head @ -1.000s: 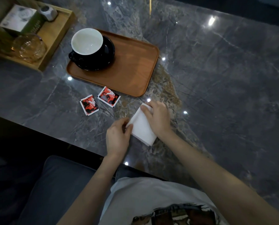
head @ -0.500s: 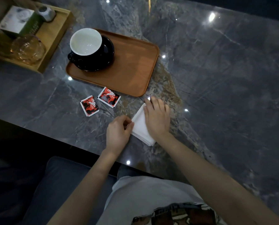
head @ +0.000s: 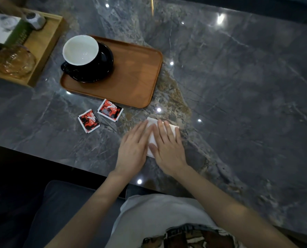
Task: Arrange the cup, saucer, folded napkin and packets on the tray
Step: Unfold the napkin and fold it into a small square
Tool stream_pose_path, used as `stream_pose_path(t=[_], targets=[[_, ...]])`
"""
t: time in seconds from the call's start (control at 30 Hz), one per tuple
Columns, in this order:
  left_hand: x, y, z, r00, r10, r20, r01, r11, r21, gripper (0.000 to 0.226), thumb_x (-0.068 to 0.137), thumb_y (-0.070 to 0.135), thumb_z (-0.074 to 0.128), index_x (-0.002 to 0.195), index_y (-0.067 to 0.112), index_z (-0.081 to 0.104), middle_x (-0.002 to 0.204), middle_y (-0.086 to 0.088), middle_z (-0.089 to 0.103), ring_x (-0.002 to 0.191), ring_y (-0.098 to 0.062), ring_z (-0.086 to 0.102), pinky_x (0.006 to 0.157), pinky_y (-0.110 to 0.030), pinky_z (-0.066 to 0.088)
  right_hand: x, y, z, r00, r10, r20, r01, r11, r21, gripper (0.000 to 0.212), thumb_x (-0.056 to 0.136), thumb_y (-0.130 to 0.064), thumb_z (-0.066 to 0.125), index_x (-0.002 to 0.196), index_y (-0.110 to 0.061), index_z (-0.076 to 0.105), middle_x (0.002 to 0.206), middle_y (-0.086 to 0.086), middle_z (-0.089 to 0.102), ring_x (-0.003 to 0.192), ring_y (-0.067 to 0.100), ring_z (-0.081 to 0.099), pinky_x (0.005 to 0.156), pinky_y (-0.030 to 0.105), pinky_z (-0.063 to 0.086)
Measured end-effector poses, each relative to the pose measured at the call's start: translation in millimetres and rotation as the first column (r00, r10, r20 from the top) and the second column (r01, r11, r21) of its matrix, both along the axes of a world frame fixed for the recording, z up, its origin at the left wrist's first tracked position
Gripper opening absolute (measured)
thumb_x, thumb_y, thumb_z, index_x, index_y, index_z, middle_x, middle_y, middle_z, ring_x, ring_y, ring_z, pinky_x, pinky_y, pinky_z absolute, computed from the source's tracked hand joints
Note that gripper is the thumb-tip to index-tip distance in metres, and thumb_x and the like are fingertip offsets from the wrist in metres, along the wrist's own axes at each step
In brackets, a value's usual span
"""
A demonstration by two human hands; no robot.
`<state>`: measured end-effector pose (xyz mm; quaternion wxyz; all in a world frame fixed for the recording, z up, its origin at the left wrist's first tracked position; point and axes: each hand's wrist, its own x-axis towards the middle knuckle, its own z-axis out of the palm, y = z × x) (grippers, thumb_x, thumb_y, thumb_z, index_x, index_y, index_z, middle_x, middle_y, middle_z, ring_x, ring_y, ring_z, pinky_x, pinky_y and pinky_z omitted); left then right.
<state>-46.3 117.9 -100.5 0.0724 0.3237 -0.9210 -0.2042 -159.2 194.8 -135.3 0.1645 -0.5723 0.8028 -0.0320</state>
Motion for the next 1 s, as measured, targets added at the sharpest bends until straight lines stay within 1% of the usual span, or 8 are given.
stream_pose_path(t=[0.1, 0.2, 0.43, 0.57, 0.73, 0.83, 0.9, 1.0], targets=[[-10, -8, -11, 0.989, -0.105, 0.108, 0.097, 0.993, 0.073, 0.050, 0.098, 0.022, 0.032, 0.143, 0.009, 0.016, 0.154, -0.005, 0.011, 0.142, -0.018, 0.002, 0.117, -0.036, 0.011, 3, -2, 2, 0.999, -0.018, -0.047, 0.018, 1.000, -0.010, 0.057, 0.093, -0.038, 0.012, 0.144, -0.014, 0.000, 0.156, 0.006, 0.014, 0.144, 0.023, 0.007, 0.113, 0.048, -0.003], [-9, -11, -27, 0.977, -0.119, 0.175, 0.102, 0.989, 0.103, 0.052, 0.099, 0.029, 0.023, 0.142, 0.016, -0.004, 0.150, 0.004, -0.011, 0.141, -0.012, -0.010, 0.117, -0.030, -0.001, 5, -2, 3, 0.999, -0.029, -0.045, 0.028, 1.000, -0.013, 0.059, 0.092, -0.035, 0.013, 0.145, -0.012, 0.010, 0.156, 0.006, 0.018, 0.143, 0.023, 0.011, 0.113, 0.049, 0.000], [-6, -13, -34, 0.978, -0.120, 0.173, 0.107, 0.991, 0.083, 0.055, 0.094, 0.041, 0.010, 0.141, 0.019, -0.007, 0.151, 0.006, -0.012, 0.140, -0.009, -0.013, 0.115, -0.027, -0.005, -9, 5, 1, 0.990, -0.012, 0.139, 0.022, 0.997, -0.073, 0.058, 0.092, -0.042, 0.005, 0.143, -0.017, -0.006, 0.155, 0.001, -0.005, 0.144, 0.014, -0.006, 0.115, 0.035, -0.012], [-5, -13, -38, 0.976, -0.117, 0.182, 0.109, 0.993, 0.052, 0.057, 0.098, 0.035, 0.023, 0.140, 0.019, -0.011, 0.150, 0.003, -0.012, 0.139, -0.010, -0.014, 0.114, -0.030, -0.003, -5, 26, 2, 0.985, -0.174, -0.019, 0.173, 0.984, -0.046, 0.070, 0.091, -0.045, 0.025, 0.140, 0.004, 0.022, 0.148, 0.026, 0.026, 0.138, 0.037, 0.023, 0.110, 0.051, 0.013], [-7, -13, -38, 0.973, -0.122, 0.196, 0.119, 0.993, 0.026, 0.059, 0.097, 0.038, 0.024, 0.140, 0.019, -0.011, 0.150, 0.002, -0.012, 0.139, -0.013, -0.013, 0.115, -0.033, 0.001, -6, 26, 7, 0.982, -0.161, -0.098, 0.167, 0.984, 0.055, 0.073, 0.089, -0.049, 0.025, 0.137, 0.005, 0.031, 0.142, 0.028, 0.037, 0.132, 0.038, 0.037, 0.107, 0.052, 0.024], [-7, -13, -37, 0.968, -0.126, 0.216, 0.123, 0.992, 0.028, 0.060, 0.097, 0.038, 0.024, 0.140, 0.018, -0.012, 0.150, 0.002, -0.014, 0.139, -0.013, -0.014, 0.116, -0.035, 0.002, -7, 27, 8, 0.989, -0.142, -0.042, 0.144, 0.988, 0.062, 0.072, 0.092, -0.049, 0.026, 0.144, 0.000, 0.014, 0.152, 0.024, 0.018, 0.141, 0.036, 0.017, 0.112, 0.046, -0.002], [-7, -13, -36, 0.965, -0.120, 0.233, 0.117, 0.993, 0.028, 0.062, 0.096, 0.040, 0.025, 0.139, 0.019, -0.014, 0.149, 0.003, -0.017, 0.138, -0.012, -0.018, 0.116, -0.037, 0.001, -13, 24, 10, 0.988, -0.150, 0.020, 0.151, 0.988, -0.021, 0.066, 0.093, -0.044, 0.033, 0.145, -0.005, 0.016, 0.154, 0.019, 0.014, 0.143, 0.032, 0.010, 0.112, 0.041, -0.011], [-7, -14, -34, 0.958, -0.133, 0.252, 0.120, 0.991, 0.067, 0.069, 0.094, 0.048, 0.026, 0.141, 0.019, -0.015, 0.147, 0.007, -0.022, 0.136, -0.009, -0.021, 0.116, -0.038, -0.002, -25, 11, 24, 0.979, -0.166, 0.115, 0.182, 0.972, -0.148, 0.049, 0.092, -0.031, 0.044, 0.135, -0.009, 0.038, 0.146, 0.013, 0.036, 0.136, 0.027, 0.026, 0.114, 0.039, 0.016]])
